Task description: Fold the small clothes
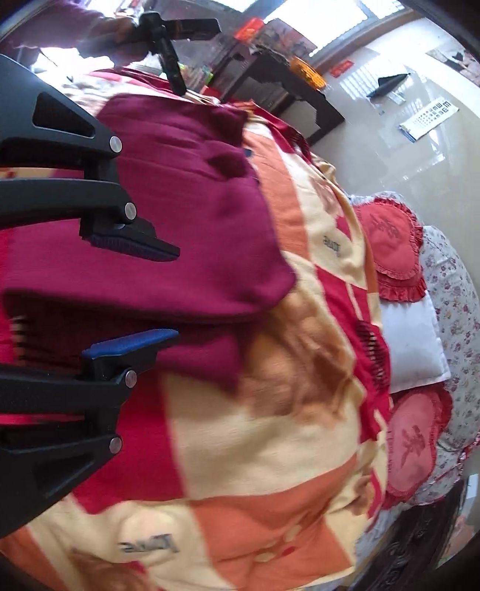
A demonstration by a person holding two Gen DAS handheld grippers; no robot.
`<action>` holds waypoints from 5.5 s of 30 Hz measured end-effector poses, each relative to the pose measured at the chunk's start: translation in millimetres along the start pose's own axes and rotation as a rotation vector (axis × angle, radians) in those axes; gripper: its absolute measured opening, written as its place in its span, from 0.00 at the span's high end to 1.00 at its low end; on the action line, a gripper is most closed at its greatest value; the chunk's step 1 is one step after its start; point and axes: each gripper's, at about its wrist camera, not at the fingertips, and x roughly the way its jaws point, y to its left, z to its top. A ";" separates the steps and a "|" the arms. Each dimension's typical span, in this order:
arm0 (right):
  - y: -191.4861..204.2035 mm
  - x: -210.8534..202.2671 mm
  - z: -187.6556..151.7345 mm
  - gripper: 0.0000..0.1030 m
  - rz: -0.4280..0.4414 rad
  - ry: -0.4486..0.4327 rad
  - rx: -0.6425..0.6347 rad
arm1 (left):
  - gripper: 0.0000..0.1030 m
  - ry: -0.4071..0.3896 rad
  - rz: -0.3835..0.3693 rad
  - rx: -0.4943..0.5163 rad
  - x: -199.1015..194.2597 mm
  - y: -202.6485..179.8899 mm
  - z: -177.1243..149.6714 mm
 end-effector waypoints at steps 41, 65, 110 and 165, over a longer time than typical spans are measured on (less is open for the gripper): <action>53.2 63.4 49.7 0.86 -0.123 -0.058 -0.124 | 0.44 -0.078 0.168 0.075 48.1 -35.9 43.6; -2.9 76.9 70.6 1.00 -0.226 -0.069 0.000 | 0.32 -0.070 0.196 0.058 79.7 -29.0 49.2; 266.6 181.9 36.2 0.86 0.115 0.174 -0.364 | 0.28 -0.033 0.149 0.000 18.8 5.4 -51.4; 253.9 139.2 39.3 0.46 0.253 0.211 -0.258 | 0.81 -0.119 0.003 -0.015 -2.0 -37.9 -51.3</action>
